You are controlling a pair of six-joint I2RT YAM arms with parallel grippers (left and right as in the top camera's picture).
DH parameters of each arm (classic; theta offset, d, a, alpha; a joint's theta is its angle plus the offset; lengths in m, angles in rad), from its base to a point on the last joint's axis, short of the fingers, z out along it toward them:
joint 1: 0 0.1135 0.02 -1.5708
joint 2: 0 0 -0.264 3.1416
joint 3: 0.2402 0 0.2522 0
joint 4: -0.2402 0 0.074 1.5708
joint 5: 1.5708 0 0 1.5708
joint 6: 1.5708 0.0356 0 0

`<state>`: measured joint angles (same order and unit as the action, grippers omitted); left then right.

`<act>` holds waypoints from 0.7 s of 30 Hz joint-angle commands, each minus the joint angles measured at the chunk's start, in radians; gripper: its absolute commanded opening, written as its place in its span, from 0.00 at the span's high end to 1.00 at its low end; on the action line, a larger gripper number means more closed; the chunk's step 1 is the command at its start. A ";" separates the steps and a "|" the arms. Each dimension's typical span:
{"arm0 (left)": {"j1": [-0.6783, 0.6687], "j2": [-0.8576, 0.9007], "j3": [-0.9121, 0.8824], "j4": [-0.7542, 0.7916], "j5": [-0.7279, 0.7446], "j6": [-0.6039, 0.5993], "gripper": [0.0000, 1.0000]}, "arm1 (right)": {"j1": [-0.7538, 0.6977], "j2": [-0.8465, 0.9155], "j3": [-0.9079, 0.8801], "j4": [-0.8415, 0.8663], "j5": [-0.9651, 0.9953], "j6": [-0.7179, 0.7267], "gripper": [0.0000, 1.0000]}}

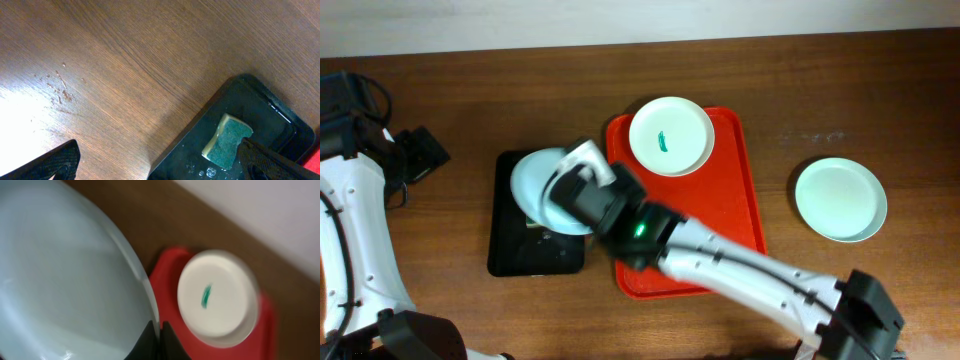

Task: Clean dirty plates on tray and stack at the side
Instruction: 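Carry the light blue plate right and stack it on the pale green plate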

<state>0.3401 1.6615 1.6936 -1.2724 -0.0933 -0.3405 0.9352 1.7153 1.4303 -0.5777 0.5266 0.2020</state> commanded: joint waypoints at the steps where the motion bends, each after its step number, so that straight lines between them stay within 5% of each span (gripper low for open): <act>1: 0.003 -0.008 0.011 0.003 0.000 -0.010 0.00 | -0.217 -0.091 0.031 -0.075 -0.481 0.203 0.96; 5: 0.003 -0.008 0.011 0.003 0.000 -0.010 0.01 | -0.531 -0.202 0.033 -0.177 -0.777 0.203 0.96; 16: 0.003 -0.008 0.011 0.003 0.000 -0.010 0.01 | -1.486 -0.203 0.002 -0.541 -0.758 0.116 0.96; 21: 0.003 -0.008 0.011 0.003 0.000 -0.010 0.01 | -1.711 -0.067 -0.081 -0.556 -0.755 0.090 0.96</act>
<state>0.3401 1.6615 1.6936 -1.2713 -0.0937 -0.3405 -0.6453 1.5475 1.4193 -1.1225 -0.2081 0.3336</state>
